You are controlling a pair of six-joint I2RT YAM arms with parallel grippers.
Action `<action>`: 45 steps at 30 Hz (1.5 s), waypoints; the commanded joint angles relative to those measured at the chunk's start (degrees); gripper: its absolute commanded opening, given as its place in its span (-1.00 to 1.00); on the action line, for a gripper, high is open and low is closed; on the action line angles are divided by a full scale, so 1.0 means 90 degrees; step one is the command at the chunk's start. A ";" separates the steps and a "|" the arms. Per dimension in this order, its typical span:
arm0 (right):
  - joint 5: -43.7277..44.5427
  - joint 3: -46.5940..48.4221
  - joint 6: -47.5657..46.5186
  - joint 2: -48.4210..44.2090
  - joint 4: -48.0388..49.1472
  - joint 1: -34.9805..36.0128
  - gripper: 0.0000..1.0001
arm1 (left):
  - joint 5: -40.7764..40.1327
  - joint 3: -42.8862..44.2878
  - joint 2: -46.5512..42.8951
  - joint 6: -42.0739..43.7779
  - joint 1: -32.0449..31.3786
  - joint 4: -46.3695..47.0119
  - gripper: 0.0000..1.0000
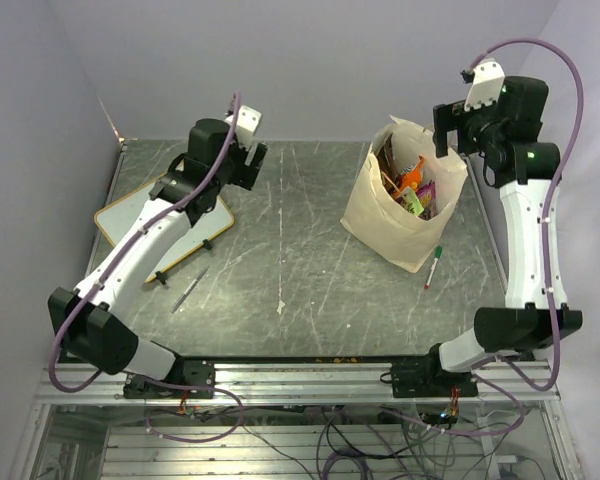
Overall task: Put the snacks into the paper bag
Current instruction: Reset both arms
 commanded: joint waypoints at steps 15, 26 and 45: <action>-0.0966 -0.1696 0.0475 -0.1176 0.0283 0.0004 1.00 | 0.0048 -0.1069 -0.1687 -0.0744 0.1676 0.0368 0.90; -0.0493 -0.2846 0.0723 -0.2548 0.1169 0.0007 1.00 | 0.0539 -0.1235 -0.2668 -0.0616 0.1797 0.0070 0.91; 0.0324 -0.3614 0.0899 -0.3368 0.2946 -0.0151 0.99 | 0.0689 -0.0703 -0.2752 -0.0533 0.1797 0.0445 0.91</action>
